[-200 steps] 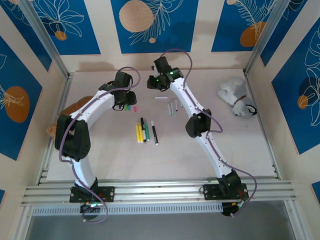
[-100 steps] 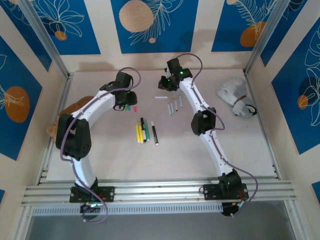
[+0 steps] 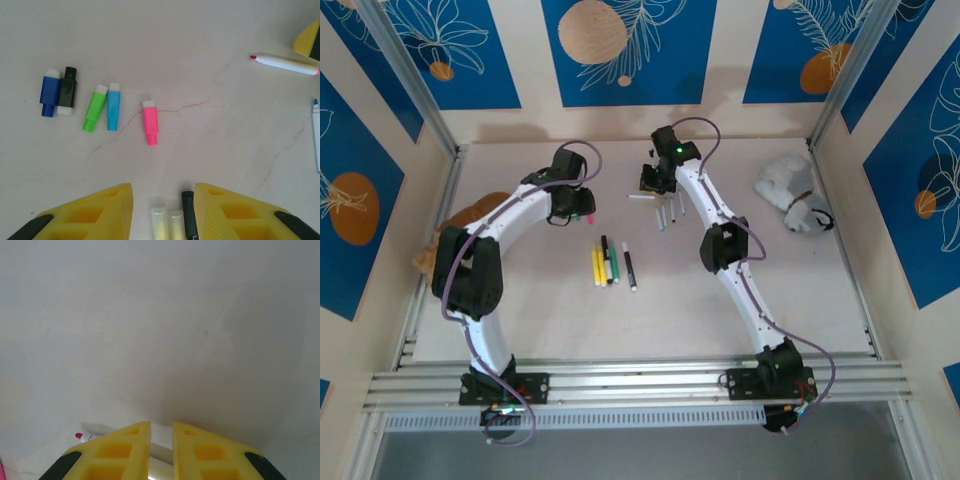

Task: Open the pen caps

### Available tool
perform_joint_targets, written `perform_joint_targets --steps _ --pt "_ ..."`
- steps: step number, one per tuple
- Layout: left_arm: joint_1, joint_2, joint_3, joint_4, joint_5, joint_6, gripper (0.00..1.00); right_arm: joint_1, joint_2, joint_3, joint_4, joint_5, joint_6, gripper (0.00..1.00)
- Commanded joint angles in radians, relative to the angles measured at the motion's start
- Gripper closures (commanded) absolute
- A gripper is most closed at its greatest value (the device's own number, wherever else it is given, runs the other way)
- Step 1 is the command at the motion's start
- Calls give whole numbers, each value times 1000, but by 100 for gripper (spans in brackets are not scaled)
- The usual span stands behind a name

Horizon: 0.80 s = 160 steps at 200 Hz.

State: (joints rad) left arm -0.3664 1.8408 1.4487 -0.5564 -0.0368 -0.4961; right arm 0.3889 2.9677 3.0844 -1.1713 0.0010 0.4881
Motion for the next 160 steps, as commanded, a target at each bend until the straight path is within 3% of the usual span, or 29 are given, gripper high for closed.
perform_joint_targets --steps 1,160 --pt "7 -6 -18 12 24 -12 64 26 22 69 -135 50 -26 80" --pt "-24 109 35 78 107 -43 65 103 10 70 -360 95 -89 87"
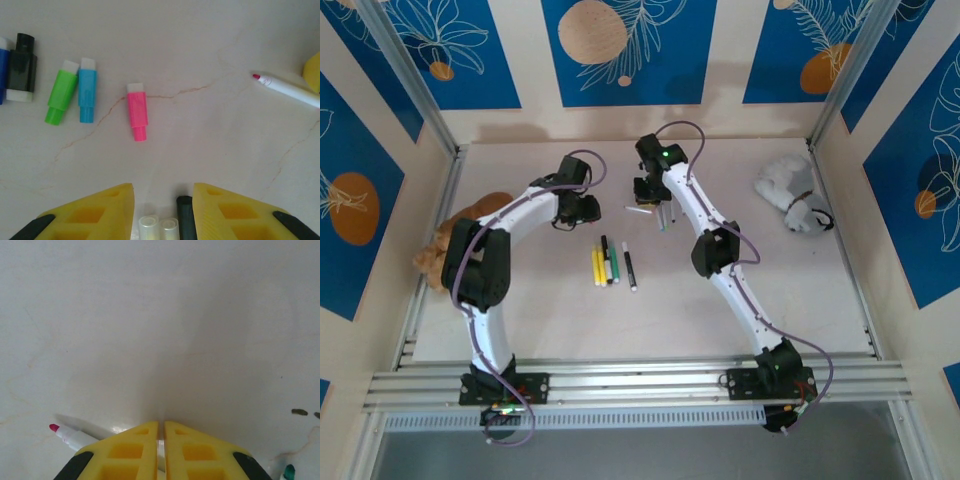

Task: Open the pen caps

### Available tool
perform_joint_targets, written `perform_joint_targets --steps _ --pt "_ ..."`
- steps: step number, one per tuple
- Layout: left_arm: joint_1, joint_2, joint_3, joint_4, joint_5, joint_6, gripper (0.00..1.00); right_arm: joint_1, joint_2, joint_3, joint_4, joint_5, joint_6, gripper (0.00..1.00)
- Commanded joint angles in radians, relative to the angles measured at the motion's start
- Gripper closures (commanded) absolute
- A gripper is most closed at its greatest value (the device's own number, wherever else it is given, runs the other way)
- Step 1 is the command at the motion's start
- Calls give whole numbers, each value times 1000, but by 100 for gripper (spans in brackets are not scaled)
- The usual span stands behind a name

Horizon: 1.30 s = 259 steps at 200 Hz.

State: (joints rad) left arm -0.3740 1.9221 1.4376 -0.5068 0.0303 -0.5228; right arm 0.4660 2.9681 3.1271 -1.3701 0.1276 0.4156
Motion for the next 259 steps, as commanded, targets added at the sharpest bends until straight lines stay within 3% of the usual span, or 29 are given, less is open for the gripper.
perform_joint_targets --steps 1,49,165,201,229,259 --pt "-17 29 48 29 41 -17 65 26 9 28 -162 -31 -17 87" --pt "-57 126 141 46 71 -51 66 23 -24 21 -176 -58 -19 88" --pt "-71 154 137 83 86 -68 66 63 -423 -332 -119 48 -56 88" --pt "-81 162 133 91 83 -80 66 69 -653 -610 -16 89 -67 84" --pt "-83 156 123 83 77 -83 64 68 -853 -896 119 87 -61 74" --pt "-94 170 118 83 72 -86 61 66 -956 -1061 196 67 -41 73"
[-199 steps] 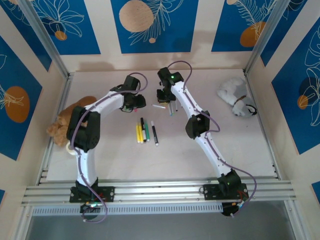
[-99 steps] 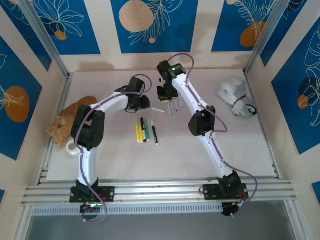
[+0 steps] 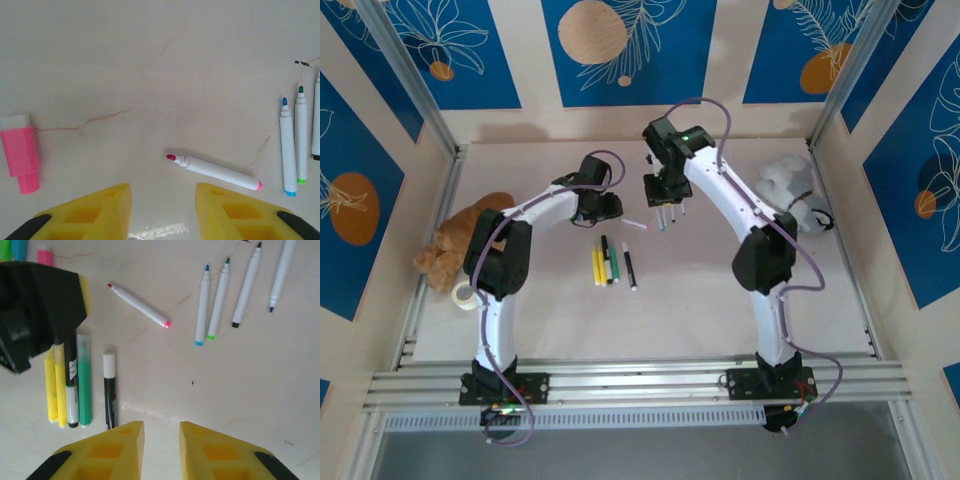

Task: Open the pen caps

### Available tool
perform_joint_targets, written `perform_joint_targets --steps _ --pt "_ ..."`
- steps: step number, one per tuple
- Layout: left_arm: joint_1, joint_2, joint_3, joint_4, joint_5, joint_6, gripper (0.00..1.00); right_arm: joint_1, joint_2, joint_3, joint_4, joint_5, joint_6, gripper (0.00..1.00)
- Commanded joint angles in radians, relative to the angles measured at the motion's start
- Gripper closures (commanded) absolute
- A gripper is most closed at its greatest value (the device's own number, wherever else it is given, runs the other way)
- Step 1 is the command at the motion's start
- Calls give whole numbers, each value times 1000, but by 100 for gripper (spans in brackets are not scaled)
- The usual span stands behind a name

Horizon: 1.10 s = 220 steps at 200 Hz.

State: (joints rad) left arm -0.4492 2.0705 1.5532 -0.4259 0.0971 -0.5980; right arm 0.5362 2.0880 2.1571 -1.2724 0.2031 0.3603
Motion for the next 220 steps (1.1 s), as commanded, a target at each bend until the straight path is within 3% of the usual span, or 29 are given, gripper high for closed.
perform_joint_targets --steps 1,90,220 --pt "-20 23 2 2 6 -11 61 -4 -79 -93 101 -9 15 73" --pt "-51 114 23 48 16 -68 61 -6 -236 -299 192 -16 32 73" --pt "-72 314 307 44 90 -154 62 -28 -339 -416 225 -26 34 73"
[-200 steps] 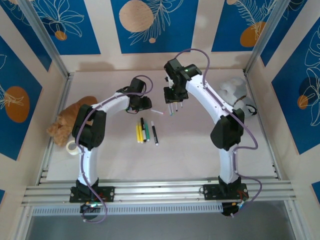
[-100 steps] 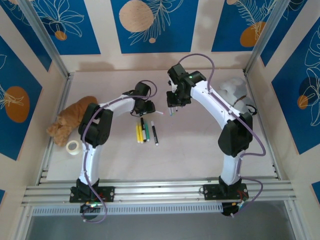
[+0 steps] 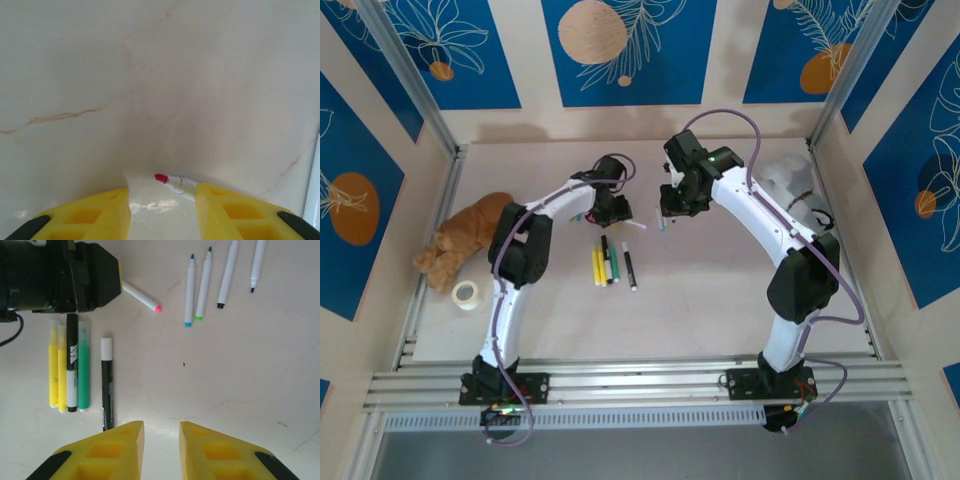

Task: Open the pen caps

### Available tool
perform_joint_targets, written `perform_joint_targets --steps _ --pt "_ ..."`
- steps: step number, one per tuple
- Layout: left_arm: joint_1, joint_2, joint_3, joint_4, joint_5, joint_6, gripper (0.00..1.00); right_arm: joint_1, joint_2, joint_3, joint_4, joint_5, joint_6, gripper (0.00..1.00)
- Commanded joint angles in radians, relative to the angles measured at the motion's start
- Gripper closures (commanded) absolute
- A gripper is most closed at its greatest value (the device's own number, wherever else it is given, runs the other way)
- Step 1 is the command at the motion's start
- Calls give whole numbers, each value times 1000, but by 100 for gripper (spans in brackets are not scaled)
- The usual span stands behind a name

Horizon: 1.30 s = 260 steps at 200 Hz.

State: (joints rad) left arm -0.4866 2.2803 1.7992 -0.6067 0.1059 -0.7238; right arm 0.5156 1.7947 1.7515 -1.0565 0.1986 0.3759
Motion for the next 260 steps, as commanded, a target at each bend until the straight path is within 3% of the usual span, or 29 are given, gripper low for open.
perform_joint_targets --steps 1,199,260 --pt "-35 105 63 225 81 -28 62 -8 -45 -11 9 -21 18 73" --pt "-58 240 337 196 122 -104 63 9 -46 -106 98 -60 55 75" --pt "-30 16 110 248 55 -59 62 40 -69 -213 172 -74 88 73"
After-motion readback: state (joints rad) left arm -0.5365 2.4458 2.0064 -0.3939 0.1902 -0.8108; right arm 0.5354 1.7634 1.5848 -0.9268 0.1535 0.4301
